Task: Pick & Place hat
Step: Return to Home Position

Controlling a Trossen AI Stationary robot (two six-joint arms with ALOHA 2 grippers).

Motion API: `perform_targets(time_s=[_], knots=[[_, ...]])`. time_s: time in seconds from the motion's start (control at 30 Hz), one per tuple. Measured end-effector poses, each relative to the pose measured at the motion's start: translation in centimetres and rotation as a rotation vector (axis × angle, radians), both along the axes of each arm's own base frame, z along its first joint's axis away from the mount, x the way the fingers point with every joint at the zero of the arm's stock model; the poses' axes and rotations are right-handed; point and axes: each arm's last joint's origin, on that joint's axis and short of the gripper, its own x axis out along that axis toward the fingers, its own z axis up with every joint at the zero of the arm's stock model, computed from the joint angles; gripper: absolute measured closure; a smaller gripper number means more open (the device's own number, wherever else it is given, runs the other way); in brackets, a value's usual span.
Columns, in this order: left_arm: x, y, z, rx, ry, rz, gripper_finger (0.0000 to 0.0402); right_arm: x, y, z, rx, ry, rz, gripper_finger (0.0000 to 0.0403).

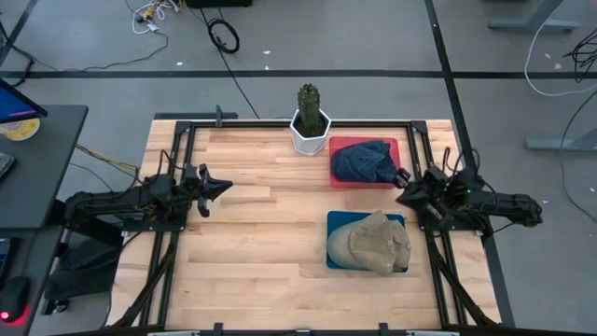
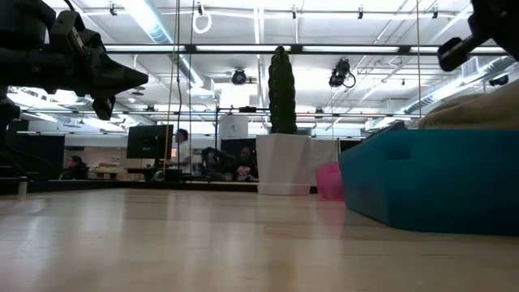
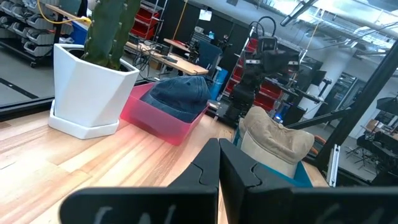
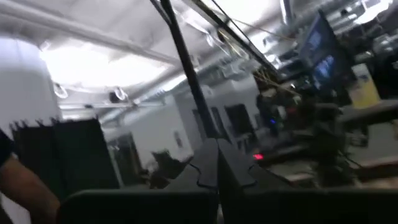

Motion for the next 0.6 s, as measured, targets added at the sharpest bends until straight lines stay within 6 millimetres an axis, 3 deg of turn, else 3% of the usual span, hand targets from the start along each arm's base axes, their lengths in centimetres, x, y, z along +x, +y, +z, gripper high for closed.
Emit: perform_targets(time_s=[0.13,0.37,0.6], knots=[[0.0,0.0,0.0,0.0,0.0,0.0,0.0399,0.4,-0.2,-0.8,-0.088,0.055,-0.096,0.0403],[0.0,0.0,0.0,0.001,0.0,0.0,0.0399,1.0,-1.0,-2.3,-0.351,0.15,-0.457,0.0403],[0.0,0.0,0.0,0.0,0.0,0.0,0.0399,1.2,-1.0,-3.6,-0.44,0.267,-0.464,0.0403]])
